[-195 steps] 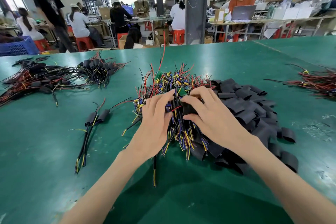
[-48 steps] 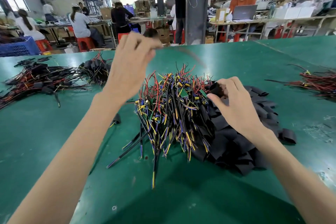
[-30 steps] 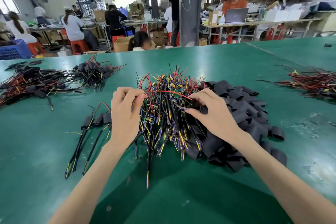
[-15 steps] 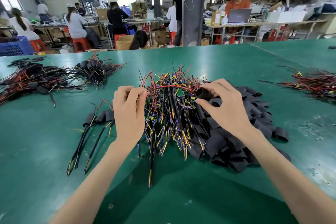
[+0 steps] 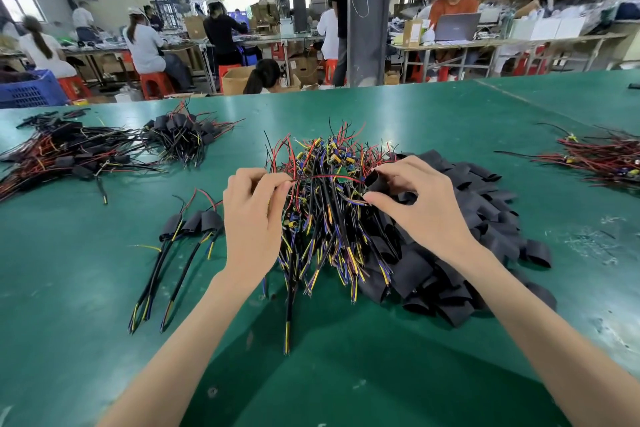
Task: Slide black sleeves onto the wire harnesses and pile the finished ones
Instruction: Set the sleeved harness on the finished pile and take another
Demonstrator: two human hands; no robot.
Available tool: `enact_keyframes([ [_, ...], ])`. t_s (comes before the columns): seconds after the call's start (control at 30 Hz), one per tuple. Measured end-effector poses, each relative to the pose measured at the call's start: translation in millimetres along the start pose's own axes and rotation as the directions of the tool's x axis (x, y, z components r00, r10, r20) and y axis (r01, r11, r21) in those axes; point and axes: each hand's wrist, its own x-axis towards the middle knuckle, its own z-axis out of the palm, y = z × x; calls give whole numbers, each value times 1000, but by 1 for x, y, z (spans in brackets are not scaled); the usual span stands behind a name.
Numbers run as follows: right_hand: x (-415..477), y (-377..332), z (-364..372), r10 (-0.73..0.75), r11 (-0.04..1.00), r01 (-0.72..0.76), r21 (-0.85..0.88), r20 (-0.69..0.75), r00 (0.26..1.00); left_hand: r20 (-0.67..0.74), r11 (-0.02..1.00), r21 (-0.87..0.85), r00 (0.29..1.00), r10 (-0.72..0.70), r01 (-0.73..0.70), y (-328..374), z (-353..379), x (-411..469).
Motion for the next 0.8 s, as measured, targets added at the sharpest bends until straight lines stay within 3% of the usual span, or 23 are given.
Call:
enact_keyframes([
  [0.17, -1, 3, 1, -130, 982, 133, -131, 28, 991, 62, 993, 44, 992, 109, -112, 3, 0, -3],
  [0.3, -3, 4, 3, -154, 973, 160, -165, 49, 987, 43, 987, 64, 988, 146, -149, 5, 1, -4],
  [0.53, -1, 10, 3, -100, 977, 102, -187, 20, 995, -95, 999, 12, 995, 42, -41, 2, -2, -1],
  [0.8, -1, 3, -1, -16, 997, 18, -80, 27, 1000, -87, 999, -27, 996, 36, -39, 3, -2, -3],
])
